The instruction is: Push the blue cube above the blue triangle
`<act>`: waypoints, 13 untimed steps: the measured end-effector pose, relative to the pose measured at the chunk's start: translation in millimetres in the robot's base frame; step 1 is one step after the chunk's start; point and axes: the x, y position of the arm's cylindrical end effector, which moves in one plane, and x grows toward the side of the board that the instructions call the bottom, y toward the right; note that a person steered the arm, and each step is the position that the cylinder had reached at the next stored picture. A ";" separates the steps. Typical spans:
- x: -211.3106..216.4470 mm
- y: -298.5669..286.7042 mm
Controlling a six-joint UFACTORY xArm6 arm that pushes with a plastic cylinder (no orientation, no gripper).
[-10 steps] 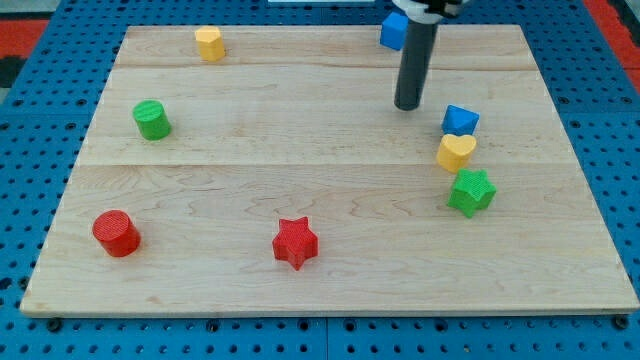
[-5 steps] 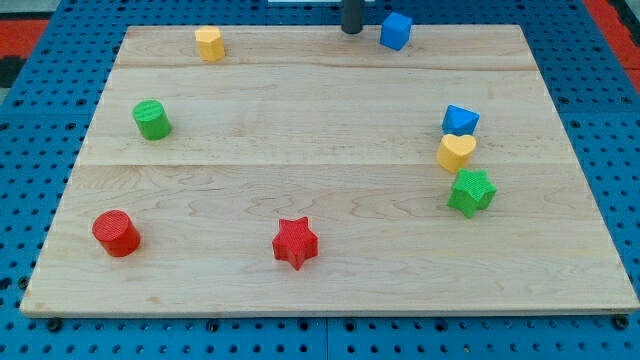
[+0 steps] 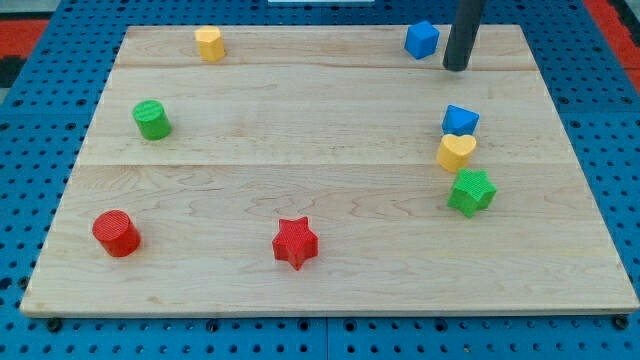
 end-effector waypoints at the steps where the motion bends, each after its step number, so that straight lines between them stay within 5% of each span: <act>1: -63.2 -15.4; 2: -63.8 -11.8; 4: -58.6 -96.8; 7: 6.3 -127.4; 12: 77.2 -73.0; 13: 43.0 -114.8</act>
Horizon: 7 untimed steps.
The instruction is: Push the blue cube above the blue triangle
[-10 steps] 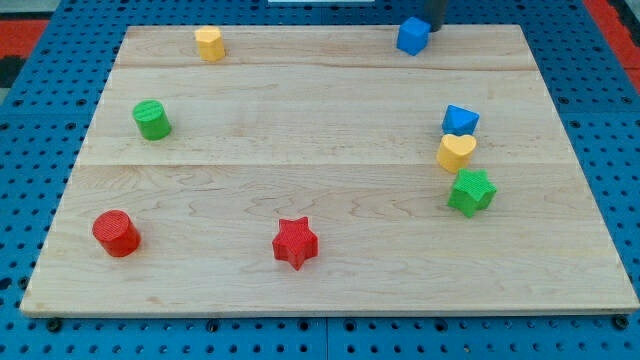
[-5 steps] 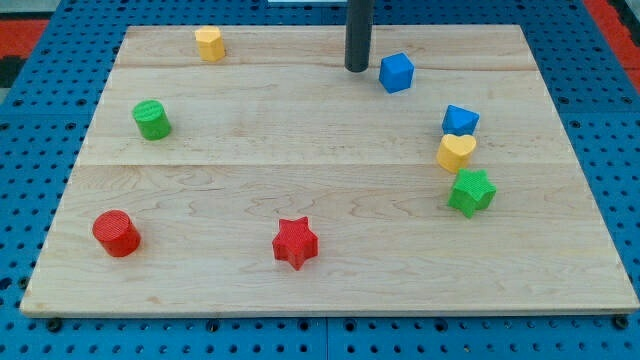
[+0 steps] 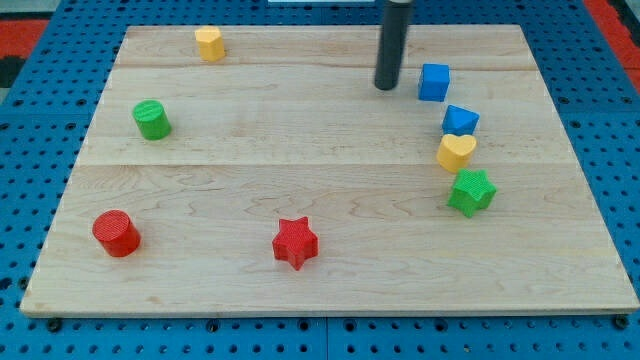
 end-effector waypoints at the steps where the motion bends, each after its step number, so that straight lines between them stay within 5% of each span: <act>1: -17.5 16.5; 5: 34.6 71.4; 7: 12.1 60.4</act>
